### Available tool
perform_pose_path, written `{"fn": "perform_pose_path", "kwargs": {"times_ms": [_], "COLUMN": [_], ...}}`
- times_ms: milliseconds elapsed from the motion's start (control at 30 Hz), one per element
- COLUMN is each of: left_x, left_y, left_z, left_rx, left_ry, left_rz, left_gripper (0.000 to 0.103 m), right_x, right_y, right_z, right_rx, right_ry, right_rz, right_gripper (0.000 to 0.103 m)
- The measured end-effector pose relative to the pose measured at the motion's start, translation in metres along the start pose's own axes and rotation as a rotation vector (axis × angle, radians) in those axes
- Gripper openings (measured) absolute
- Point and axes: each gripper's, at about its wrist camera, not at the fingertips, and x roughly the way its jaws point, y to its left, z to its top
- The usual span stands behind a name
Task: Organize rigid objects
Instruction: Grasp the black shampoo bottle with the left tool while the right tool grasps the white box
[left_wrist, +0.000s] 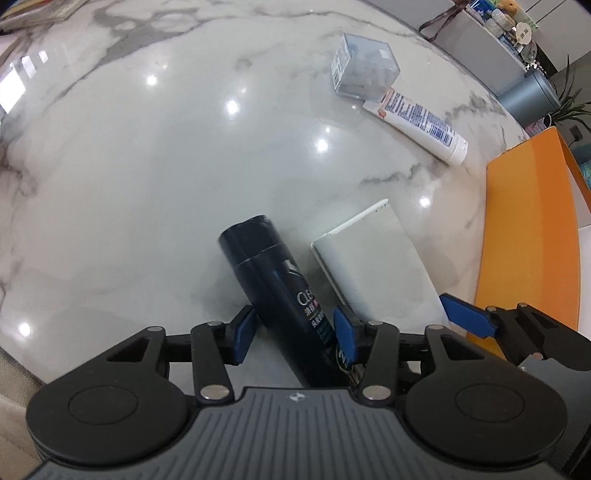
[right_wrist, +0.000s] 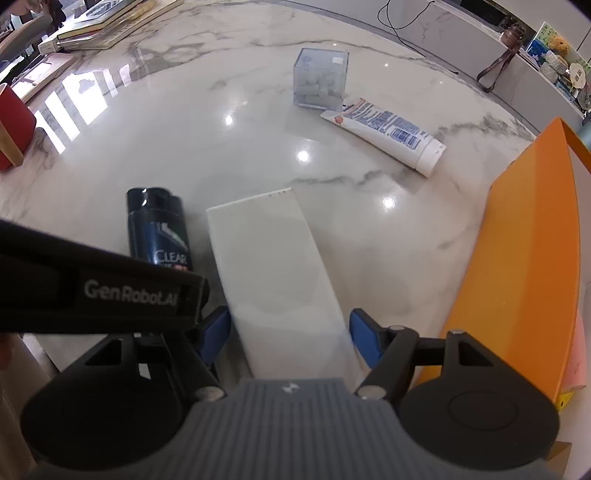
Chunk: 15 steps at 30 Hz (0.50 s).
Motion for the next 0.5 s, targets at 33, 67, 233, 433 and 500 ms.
{"fn": "perform_pose_path", "kwargs": {"times_ms": [33, 67, 233, 433, 500], "left_x": [0.0, 0.0, 0.001, 0.003, 0.003], "left_y": [-0.002, -0.004, -0.015, -0.021, -0.022], "left_z": [-0.001, -0.001, -0.005, -0.007, -0.007], "left_rx": [0.013, 0.028, 0.093, 0.134, 0.146], "left_ry": [-0.011, -0.019, -0.061, -0.091, -0.096], "left_rz": [0.005, 0.013, 0.053, 0.076, 0.082], "left_gripper": [0.054, 0.054, 0.051, 0.048, 0.046], "right_x": [0.001, 0.002, 0.007, 0.009, 0.009], "right_y": [0.0, 0.0, 0.0, -0.001, -0.002], "right_z": [0.0, 0.001, 0.003, 0.003, 0.003], "right_rx": [0.0, 0.001, -0.004, 0.019, 0.026], "right_ry": [0.002, 0.003, 0.009, -0.009, -0.013], "right_rz": [0.002, 0.003, 0.003, 0.014, 0.017], "right_gripper": [0.071, 0.071, 0.071, 0.072, 0.071]}}
